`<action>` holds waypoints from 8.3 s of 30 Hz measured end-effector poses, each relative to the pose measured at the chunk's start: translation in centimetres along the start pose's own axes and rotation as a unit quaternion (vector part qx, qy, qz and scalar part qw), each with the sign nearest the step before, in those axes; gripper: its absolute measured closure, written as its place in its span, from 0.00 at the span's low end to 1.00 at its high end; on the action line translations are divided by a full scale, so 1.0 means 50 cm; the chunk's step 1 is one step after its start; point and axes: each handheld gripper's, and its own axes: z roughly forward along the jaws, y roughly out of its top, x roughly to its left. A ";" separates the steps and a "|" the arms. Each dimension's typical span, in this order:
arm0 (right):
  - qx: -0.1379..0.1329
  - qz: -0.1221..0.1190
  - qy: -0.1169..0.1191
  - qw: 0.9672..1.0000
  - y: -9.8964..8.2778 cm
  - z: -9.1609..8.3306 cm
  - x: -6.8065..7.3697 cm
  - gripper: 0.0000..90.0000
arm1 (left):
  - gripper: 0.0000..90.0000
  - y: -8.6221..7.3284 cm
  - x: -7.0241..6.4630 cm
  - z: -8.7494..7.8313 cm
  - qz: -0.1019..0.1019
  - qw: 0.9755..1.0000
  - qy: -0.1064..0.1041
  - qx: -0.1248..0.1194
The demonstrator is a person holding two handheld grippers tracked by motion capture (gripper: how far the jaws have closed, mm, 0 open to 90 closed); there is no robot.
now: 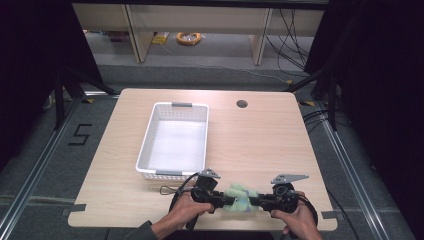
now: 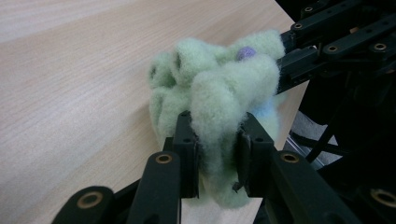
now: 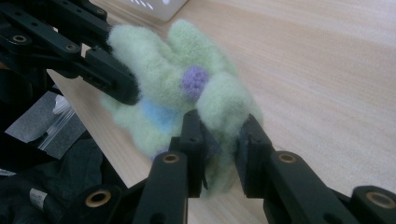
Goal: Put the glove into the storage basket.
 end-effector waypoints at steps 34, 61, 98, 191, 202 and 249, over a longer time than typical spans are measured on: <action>-0.016 -0.040 0.033 0.999 0.200 -0.011 0.057 0.84 | 0.80 0.093 0.003 -0.168 0.024 0.996 0.051 -0.064; 0.024 -0.073 0.053 0.996 0.396 0.095 0.109 0.84 | 0.79 0.133 0.097 -0.308 -0.008 0.989 0.117 -0.087; 0.133 -0.040 0.031 0.990 0.456 0.348 0.092 0.84 | 0.78 0.065 0.299 -0.302 -0.124 0.981 0.142 -0.043; 0.000 -0.112 0.007 0.994 0.350 0.093 0.127 0.37 | 0.22 0.029 0.060 -0.283 0.018 0.984 0.146 -0.100; -0.034 -0.114 0.004 0.993 0.282 0.038 0.113 0.34 | 0.18 -0.011 0.017 -0.259 0.054 0.986 0.125 -0.099; -0.064 -0.086 -0.008 0.994 -0.022 0.016 0.053 0.19 | 0.18 -0.172 0.011 -0.196 0.088 0.985 0.132 -0.066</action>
